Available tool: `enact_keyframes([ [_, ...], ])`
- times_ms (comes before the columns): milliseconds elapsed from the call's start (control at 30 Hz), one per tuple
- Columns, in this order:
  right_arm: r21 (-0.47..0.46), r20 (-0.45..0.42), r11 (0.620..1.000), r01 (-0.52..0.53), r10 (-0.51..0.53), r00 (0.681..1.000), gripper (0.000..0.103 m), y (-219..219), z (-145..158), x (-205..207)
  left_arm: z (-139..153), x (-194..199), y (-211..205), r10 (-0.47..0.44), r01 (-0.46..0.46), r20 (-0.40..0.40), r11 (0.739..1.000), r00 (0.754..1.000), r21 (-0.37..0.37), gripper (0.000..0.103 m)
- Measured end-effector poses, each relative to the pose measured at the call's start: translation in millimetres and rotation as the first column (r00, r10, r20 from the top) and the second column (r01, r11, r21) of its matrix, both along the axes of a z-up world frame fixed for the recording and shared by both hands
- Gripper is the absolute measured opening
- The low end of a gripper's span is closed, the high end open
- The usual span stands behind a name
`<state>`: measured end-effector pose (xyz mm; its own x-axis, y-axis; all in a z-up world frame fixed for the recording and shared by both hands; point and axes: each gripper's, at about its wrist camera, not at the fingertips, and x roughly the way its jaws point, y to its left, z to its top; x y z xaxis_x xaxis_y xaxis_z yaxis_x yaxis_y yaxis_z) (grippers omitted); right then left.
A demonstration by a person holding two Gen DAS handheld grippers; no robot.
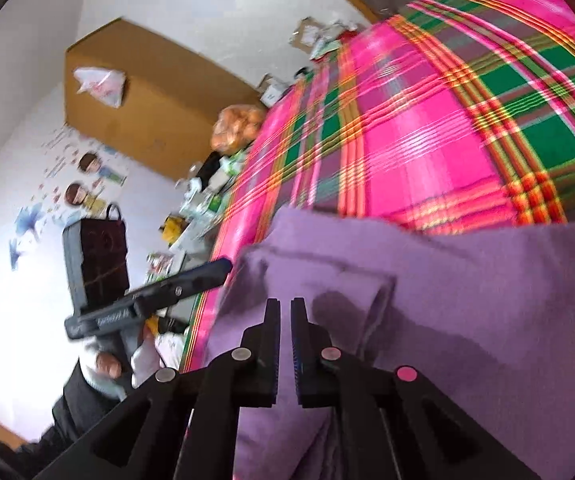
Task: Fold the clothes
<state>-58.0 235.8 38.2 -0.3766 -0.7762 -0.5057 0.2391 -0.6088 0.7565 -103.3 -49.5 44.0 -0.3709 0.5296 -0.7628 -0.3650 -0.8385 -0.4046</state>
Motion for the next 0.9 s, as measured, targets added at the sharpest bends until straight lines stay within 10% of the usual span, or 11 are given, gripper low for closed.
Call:
enact_keyframes([
  [500, 0.158, -0.103, 0.963, -0.218, 0.236, 0.966, 0.011, -31.7, 11.0, 52.7, -1.2, 86.0, 6.4, -0.174, 0.167, -0.026, 0.972, 0.984, -0.165, 0.046],
  [900, 0.244, -0.085, 0.927, -0.283, 0.311, 0.947, 0.001, -49.4, -7.1, 66.9, -19.8, 135.2, 54.8, -0.381, 0.366, 0.005, 0.884, 0.925, -0.291, 0.046],
])
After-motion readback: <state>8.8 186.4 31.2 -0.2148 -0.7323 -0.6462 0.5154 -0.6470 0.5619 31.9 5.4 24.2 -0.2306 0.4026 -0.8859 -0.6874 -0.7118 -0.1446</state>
